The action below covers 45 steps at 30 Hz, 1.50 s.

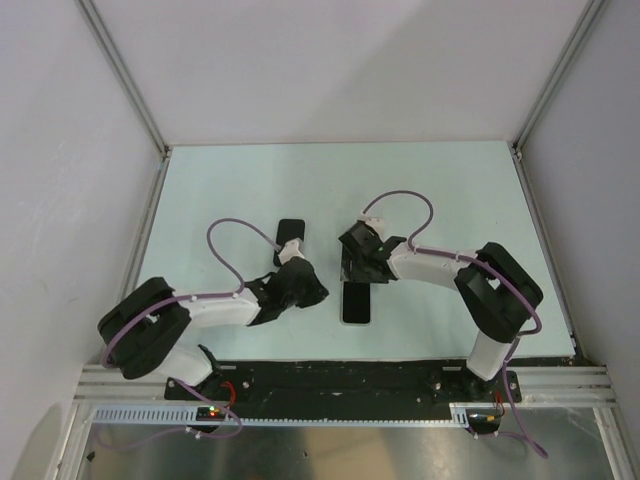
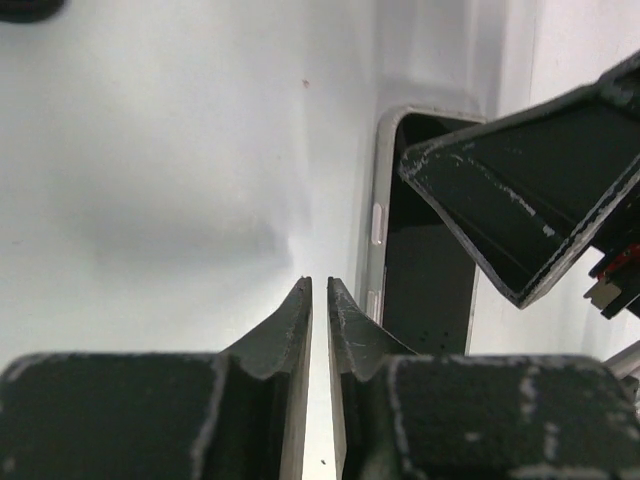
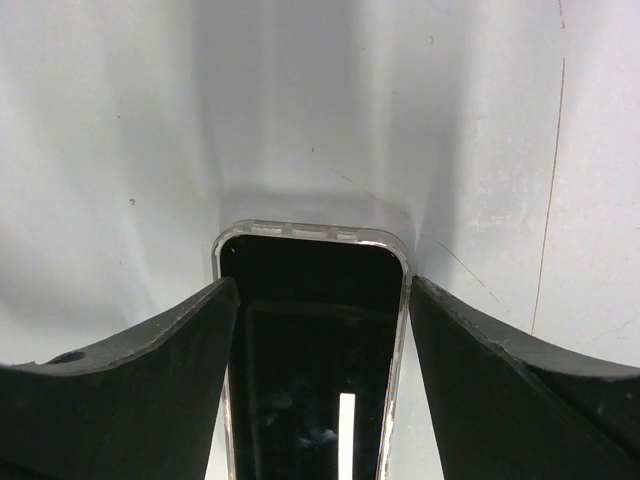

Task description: Put the phone into the phone case

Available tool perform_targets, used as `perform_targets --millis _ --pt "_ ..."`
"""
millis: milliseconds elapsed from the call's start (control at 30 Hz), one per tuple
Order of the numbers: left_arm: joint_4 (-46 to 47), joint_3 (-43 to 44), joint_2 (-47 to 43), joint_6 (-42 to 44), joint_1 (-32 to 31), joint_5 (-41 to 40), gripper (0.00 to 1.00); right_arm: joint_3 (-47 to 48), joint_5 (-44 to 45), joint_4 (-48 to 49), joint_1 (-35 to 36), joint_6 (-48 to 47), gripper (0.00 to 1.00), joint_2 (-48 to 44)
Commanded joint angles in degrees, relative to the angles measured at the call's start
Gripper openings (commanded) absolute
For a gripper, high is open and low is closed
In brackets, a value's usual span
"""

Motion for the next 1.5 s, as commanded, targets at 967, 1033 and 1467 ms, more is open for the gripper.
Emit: perform_targets --millis 967,1033,1467 --pt "2.5 -5.5 -13.5 4.7 6.5 5.1 0.18 -0.5 6.2 -11.8 9.3 9.8 0.99 -8.4" --pt "2.5 -5.9 -14.3 4.8 6.6 5.3 0.18 -0.4 7.6 -12.4 10.1 11.4 0.99 -7.4" --pt "2.5 -8.0 -17.3 4.9 6.8 5.6 0.18 0.8 11.7 -14.0 12.7 12.9 0.99 -3.5"
